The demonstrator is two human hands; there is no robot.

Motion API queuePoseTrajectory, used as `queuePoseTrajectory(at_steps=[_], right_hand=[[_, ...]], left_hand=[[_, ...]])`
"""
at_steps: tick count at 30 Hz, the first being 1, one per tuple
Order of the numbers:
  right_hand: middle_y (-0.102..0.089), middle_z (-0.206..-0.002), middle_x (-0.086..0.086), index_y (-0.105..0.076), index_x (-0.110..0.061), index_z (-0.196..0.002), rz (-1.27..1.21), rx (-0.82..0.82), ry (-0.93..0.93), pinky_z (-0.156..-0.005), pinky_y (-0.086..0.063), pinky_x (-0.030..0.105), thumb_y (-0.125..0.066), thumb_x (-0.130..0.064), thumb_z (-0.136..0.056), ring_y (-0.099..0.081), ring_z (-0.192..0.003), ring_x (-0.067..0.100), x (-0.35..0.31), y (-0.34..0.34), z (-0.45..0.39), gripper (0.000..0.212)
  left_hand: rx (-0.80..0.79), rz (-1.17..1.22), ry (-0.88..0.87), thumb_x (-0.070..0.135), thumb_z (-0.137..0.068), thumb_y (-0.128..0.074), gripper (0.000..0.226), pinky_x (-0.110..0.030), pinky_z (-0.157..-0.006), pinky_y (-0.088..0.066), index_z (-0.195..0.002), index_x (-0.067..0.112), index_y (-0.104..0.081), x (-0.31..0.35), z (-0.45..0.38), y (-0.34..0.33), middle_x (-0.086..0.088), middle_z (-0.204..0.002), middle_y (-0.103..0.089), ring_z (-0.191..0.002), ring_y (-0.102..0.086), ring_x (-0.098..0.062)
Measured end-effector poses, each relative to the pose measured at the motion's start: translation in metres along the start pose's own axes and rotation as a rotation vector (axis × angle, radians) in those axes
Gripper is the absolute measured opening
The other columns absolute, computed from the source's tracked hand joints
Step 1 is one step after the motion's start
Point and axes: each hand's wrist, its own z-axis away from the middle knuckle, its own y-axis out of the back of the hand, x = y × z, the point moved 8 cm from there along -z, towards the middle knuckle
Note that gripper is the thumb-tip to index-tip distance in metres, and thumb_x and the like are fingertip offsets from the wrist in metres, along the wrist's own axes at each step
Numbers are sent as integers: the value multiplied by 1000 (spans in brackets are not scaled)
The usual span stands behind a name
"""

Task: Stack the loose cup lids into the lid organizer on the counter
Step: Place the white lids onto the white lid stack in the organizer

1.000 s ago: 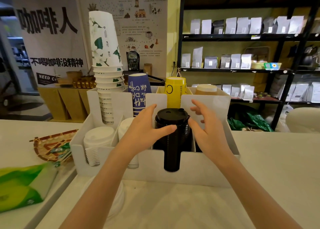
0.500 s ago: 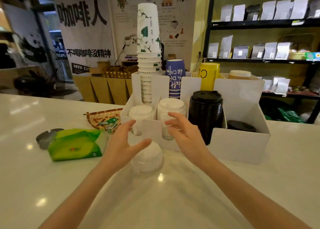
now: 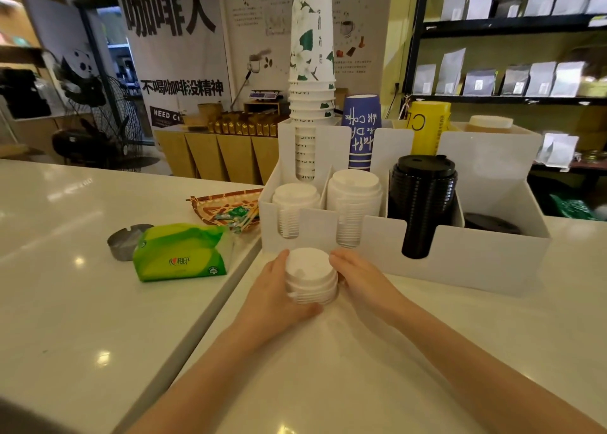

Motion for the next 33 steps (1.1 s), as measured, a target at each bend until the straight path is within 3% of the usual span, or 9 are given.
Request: queuePoseTrajectory(at_steps=[5, 10, 13, 18, 20, 23, 27, 31, 33], right_hand=[[-62, -89, 8, -64, -8, -93, -88, -13, -30, -64, -42, 19, -45, -22, -90, -54, -82, 13, -1, 0, 0, 24], [-67, -106, 1, -63, -18, -106, 76, -29, 23, -77, -47, 26, -42, -32, -91, -60, -97, 11, -19, 8, -3, 30], [-69, -101, -3, -66, -21, -100, 96, -7, 126, -79, -48, 27, -41, -31, -91, -62, -94, 10, -41, 13, -3, 28], [-68, -95, 0, -65, -17, -100, 145, 53, 277, -82, -48, 31, -46, -26, -90, -61, -87, 12, -87, 22, -17, 23], [-66, -97, -1, -61, -16, -109, 184, 55, 342, -78, -49, 30, -48, -29, -89, -60, -87, 14, -110, 23, -26, 27], [-62, -106, -2, -54, -16, -117, 273, 42, 420, -66, -47, 13, -48, -33, -88, -57, -93, 11, -143, 24, -44, 34], [-60, -112, 1, -50, -15, -121, 373, 54, 425, -67, -38, 13, -47, -34, -89, -53, -96, 12, -167, 28, -77, 37], [-60, -117, 9, -47, -11, -122, 520, -2, 387, -76, -42, 26, -48, -30, -89, -53, -96, 17, -164, 21, -108, 38], [-61, -114, 11, -49, -10, -118, 627, -23, 384, -81, -43, 33, -48, -26, -89, -55, -96, 22, -159, 16, -120, 34]], left_hand=[[69, 44, -23, 46, -57, -76, 97, -30, -109, -29, -136, 20, -27, 5, 1, 10, 7, -141, -38, -130, -36, -14], [177, 109, -74, 45, -54, -78, 72, -25, -93, -40, -115, 39, -42, 18, 3, 30, 27, -112, -49, -108, -47, -2], [248, 158, -106, 31, -56, -80, 64, -12, -78, -37, -99, 53, -38, 30, 6, 47, 38, -95, -39, -90, -47, 9], [320, 136, -145, 39, -54, -80, 94, -42, -103, -41, -134, 28, -32, 48, -9, 75, 11, -130, -46, -118, -43, -11], [371, 141, -165, 37, -55, -80, 94, -41, -102, -41, -134, 26, -32, 59, -20, 90, 3, -135, -47, -120, -43, -14], [420, 187, -189, 36, -56, -79, 94, -37, -98, -43, -135, 27, -27, 74, -41, 108, 1, -133, -50, -118, -45, -15], [457, 198, -196, 32, -59, -78, 85, -20, -83, -44, -130, 28, -33, 79, -72, 119, 5, -126, -51, -108, -47, -10], [479, 169, -124, 30, -60, -78, 70, -42, -98, -46, -121, 28, -42, 65, -100, 110, -1, -134, -43, -118, -43, -18], [478, 138, -92, 29, -60, -78, 70, -42, -99, -45, -121, 25, -43, 57, -109, 101, -3, -132, -40, -117, -41, -18]])
